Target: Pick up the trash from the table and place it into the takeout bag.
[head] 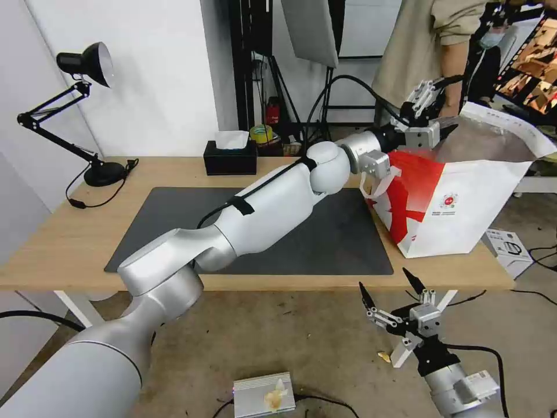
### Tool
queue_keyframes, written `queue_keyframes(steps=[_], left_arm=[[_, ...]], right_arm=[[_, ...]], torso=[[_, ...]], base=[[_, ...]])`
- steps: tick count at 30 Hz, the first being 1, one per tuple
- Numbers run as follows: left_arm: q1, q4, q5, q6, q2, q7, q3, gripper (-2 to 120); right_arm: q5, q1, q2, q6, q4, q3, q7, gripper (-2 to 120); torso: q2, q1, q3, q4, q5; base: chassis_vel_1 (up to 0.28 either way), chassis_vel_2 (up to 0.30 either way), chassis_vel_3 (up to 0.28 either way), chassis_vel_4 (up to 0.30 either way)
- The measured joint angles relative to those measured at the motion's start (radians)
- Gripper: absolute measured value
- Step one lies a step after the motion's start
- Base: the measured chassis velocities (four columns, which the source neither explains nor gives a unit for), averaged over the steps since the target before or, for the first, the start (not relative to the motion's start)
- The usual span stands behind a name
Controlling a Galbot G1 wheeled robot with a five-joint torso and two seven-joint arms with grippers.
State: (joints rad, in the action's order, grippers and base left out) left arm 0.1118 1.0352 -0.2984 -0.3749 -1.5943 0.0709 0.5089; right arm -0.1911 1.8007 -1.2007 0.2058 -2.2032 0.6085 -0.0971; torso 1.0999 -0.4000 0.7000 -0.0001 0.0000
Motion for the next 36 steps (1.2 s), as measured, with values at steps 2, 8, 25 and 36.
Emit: queue_keyframes(steps=[2,8,25,36], left_arm=[[0.003,-0.006,0.049,0.007,0.001,-0.002,-0.022,100],[0.003,-0.015,0.235,0.067,0.005,0.000,-0.067,100],[-0.072,0.121,0.726,0.281,0.184,0.080,-0.103,100],[-0.194,0.307,0.901,0.338,0.353,0.120,-0.112,100]], right_arm=[[0.000,0.000,0.000,0.000,0.000,0.000,0.000,100],[0.000,0.000,0.000,0.000,0.000,0.000,0.000,100],[0.000,0.000,0.000,0.000,0.000,0.000,0.000,100],[0.000,0.000,0.000,0.000,0.000,0.000,0.000,100]], torso=[[0.000,0.000,0.000,0.0000,0.0000],[0.000,0.000,0.000,0.0000,0.0000],[0.000,0.000,0.000,0.0002,-0.0003],[0.000,0.000,0.000,0.0000,-0.0004]], base=[[0.000,0.000,0.000,0.000],[0.000,0.000,0.000,0.000],[0.000,0.000,0.000,0.000],[0.000,0.000,0.000,0.000]])
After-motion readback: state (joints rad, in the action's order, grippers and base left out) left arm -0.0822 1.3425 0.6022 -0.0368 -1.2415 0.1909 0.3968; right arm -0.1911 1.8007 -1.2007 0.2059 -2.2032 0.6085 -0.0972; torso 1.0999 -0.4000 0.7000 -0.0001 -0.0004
